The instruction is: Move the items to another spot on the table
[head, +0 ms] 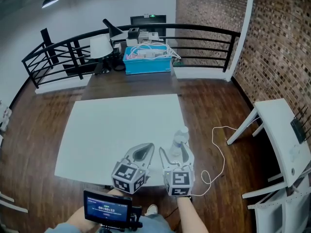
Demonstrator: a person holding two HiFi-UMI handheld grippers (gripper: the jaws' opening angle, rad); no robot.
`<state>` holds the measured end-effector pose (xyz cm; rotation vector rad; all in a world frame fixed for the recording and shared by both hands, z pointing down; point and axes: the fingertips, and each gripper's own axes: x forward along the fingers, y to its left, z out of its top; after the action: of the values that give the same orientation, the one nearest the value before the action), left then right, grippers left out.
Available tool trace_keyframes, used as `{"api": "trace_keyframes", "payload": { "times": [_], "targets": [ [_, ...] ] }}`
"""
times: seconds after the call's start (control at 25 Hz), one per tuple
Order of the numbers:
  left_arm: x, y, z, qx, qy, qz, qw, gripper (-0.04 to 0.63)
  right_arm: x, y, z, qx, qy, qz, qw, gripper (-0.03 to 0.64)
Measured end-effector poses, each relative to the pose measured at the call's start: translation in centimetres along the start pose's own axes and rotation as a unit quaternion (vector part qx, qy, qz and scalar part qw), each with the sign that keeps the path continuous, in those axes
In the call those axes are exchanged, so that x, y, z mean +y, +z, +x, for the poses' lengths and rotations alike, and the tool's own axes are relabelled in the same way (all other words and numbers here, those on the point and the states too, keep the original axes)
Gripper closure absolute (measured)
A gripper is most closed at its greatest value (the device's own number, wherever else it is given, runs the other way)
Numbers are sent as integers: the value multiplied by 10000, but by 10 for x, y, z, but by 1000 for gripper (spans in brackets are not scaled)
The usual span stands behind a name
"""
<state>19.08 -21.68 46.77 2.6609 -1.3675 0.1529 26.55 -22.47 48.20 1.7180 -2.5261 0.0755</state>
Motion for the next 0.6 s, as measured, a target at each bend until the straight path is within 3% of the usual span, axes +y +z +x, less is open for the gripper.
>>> {"api": "trace_keyframes", "payload": {
  "times": [0.28,0.4,0.6],
  "targets": [
    [48,7,-34,-141,521,-40,9985,583,68,38,21,-221,808,-25,9965,324],
    [67,16,-52,-230,729,26,9971,583,100,57,24,-318,1137,8,9930,436],
    [99,28,-76,-420,1050,-37,9936,583,139,67,41,-439,1574,-129,9865,502]
  ]
}}
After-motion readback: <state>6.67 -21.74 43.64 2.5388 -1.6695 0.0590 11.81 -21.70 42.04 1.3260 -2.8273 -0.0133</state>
